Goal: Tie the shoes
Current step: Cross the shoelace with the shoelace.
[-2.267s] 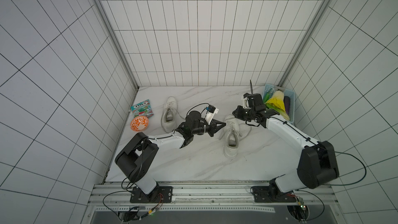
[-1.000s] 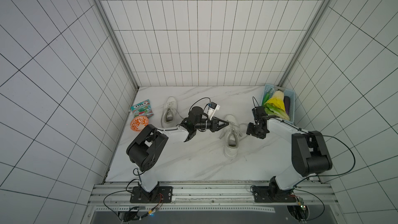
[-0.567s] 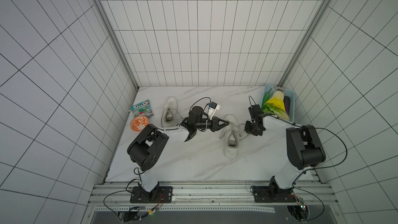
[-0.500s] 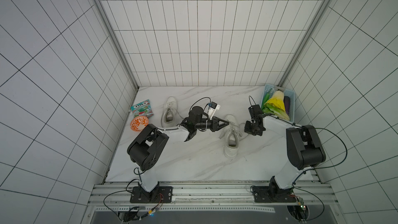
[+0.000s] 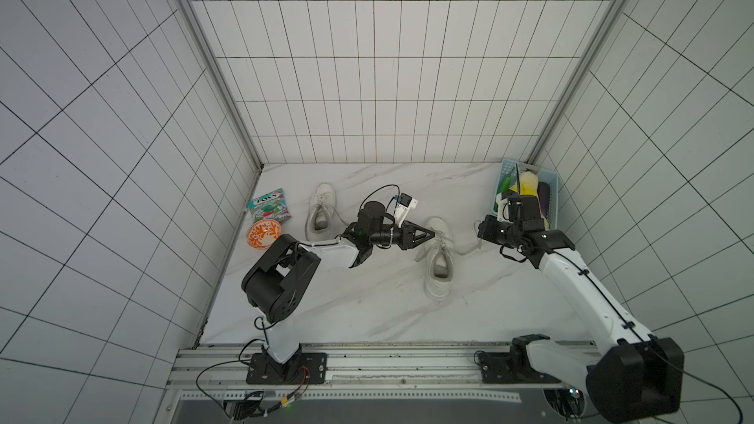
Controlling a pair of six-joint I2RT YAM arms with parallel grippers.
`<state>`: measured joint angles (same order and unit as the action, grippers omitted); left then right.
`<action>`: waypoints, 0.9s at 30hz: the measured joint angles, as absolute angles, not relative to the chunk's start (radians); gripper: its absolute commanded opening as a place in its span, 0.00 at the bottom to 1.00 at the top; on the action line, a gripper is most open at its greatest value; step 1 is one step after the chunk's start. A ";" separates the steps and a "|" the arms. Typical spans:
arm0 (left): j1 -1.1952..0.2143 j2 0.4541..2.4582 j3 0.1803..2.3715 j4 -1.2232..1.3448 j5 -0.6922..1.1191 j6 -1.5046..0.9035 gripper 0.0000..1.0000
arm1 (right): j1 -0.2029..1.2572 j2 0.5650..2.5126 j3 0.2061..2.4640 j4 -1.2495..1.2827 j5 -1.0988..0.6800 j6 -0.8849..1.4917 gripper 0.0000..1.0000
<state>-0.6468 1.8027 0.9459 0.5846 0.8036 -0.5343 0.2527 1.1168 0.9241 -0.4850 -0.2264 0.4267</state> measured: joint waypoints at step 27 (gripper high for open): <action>-0.658 1.844 0.961 0.622 0.820 -0.508 0.39 | 0.400 1.031 1.209 -0.511 -0.665 0.518 0.00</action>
